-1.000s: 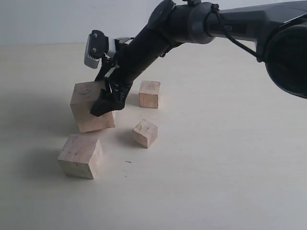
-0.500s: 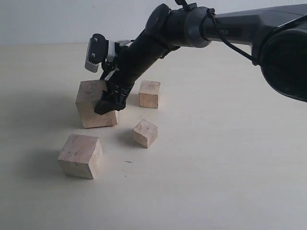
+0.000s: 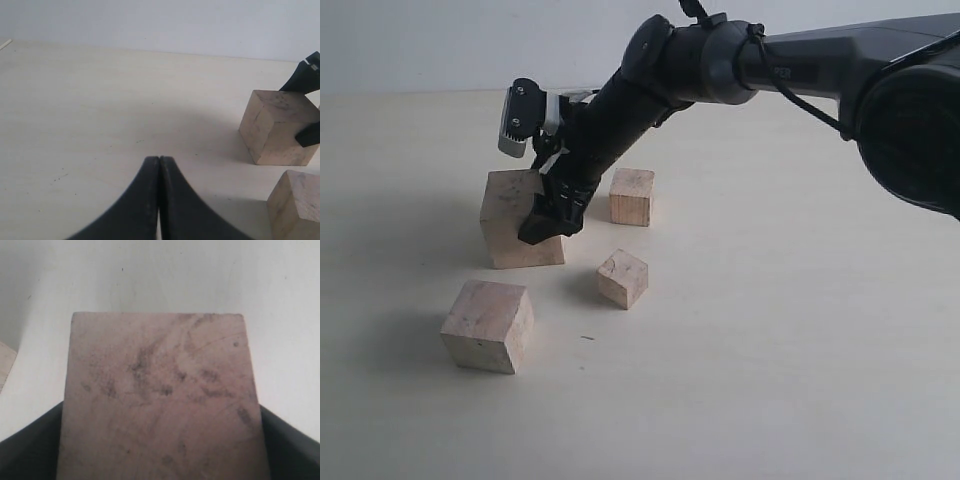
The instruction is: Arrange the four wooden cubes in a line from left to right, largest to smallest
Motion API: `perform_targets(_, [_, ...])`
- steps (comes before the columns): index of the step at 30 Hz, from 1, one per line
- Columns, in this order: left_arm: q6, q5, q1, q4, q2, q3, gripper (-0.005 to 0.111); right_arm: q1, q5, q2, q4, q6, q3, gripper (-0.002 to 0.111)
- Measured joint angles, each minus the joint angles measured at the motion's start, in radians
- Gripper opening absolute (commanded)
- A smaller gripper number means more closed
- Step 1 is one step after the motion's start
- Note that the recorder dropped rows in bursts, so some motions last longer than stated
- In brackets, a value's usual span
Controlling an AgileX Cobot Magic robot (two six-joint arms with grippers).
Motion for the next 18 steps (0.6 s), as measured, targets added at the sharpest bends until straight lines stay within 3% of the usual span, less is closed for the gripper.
perform_targets(3, [0.000,0.000,0.000,0.000,0.000,0.000,0.000,0.000,0.000,0.000,-0.001,0.004,0.000,0.086])
perform_targets(5, [0.000,0.000,0.000,0.000,0.000,0.000,0.000,0.000,0.002,-0.002,-0.002,0.011,0.000,0.095])
perform_targets(18, [0.000,0.000,0.000,0.000,0.000,0.000,0.000,0.000,0.021,-0.154,-0.022,0.175,0.000,0.099])
